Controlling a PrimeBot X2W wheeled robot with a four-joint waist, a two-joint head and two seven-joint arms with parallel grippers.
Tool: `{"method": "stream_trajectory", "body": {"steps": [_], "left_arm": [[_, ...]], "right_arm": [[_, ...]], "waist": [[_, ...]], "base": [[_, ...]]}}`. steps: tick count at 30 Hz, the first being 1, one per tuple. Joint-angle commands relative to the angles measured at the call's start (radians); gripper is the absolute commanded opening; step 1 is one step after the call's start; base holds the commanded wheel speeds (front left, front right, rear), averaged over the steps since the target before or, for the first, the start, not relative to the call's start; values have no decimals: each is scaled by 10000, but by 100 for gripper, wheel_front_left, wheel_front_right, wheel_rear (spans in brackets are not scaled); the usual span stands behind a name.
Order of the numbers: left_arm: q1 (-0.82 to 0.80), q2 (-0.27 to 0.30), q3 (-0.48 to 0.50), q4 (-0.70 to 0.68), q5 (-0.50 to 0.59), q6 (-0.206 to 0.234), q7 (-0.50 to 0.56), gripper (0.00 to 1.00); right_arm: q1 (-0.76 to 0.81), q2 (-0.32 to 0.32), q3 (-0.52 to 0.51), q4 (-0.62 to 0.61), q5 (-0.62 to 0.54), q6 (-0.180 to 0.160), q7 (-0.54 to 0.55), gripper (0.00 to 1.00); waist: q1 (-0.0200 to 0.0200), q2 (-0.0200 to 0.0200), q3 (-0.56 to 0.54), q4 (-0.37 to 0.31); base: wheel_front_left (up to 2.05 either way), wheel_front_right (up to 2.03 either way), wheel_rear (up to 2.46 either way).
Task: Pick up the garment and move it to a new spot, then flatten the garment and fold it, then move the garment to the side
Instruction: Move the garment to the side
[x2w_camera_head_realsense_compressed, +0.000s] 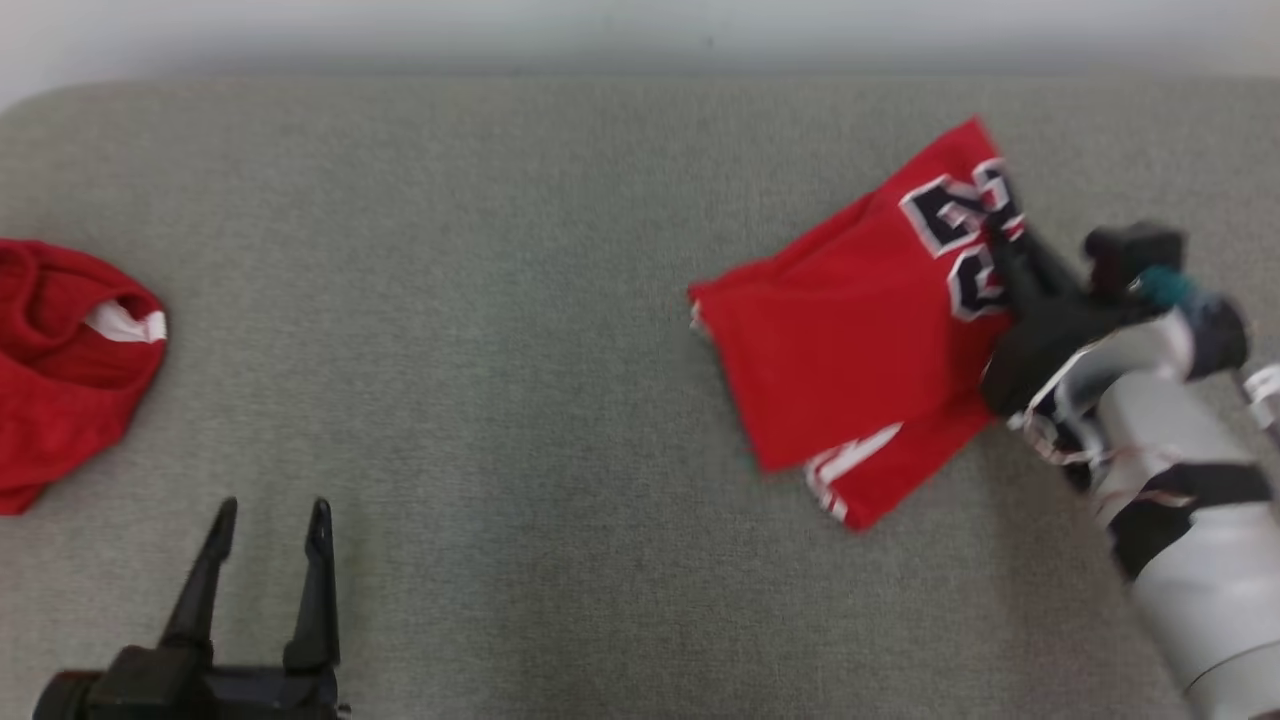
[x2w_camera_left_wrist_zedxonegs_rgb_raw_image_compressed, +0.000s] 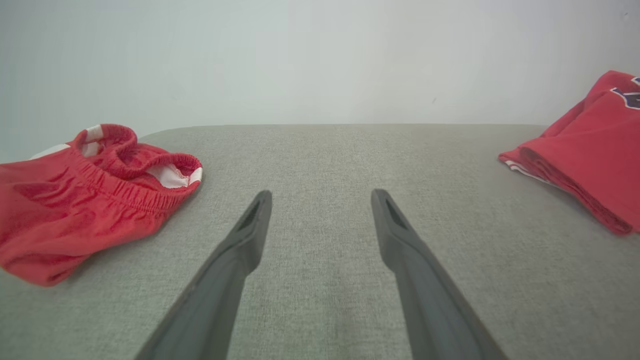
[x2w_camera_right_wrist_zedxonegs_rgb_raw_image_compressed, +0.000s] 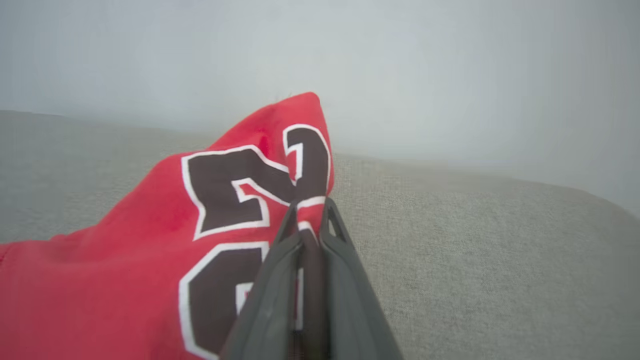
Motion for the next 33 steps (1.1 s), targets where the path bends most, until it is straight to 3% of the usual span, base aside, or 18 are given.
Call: {"method": "stream_trajectory", "body": {"steps": [1, 8, 16, 21, 33], "left_arm": [[-168, 57, -14, -67, -37, 20, -34, 100], [-747, 828, -86, -956, -184, 20, -32, 100], [-668, 2065, 414, -2203, -82, 20, -32, 100], [-794, 2409, 412, -2927, 21, 20, -34, 100], [-680, 2673, 413, -3719, 149, 20, -28, 100]], "right_arm": [[-173, -100, 16, -74, 19, -26, 36, 0], [-1584, -1427, 432, -418, 142, -26, 411, 0], [-2749, -2362, 313, -1027, 150, -26, 855, 0], [-3228, -2918, 50, -1189, 69, -26, 1123, 0], [-4274, -3523, -227, -1316, -780, -26, 1548, 0]], "waist": [[-1, -1, 832, -432], [-1, -1, 2290, -1505], [-1, -1, 3487, -2750], [-1, -1, 3951, -3023], [-1, -1, 4549, -3016]], "base": [[0, 0, 0], [0, 0, 0], [0, 0, 0], [0, 0, 0], [0, 0, 0]]}}
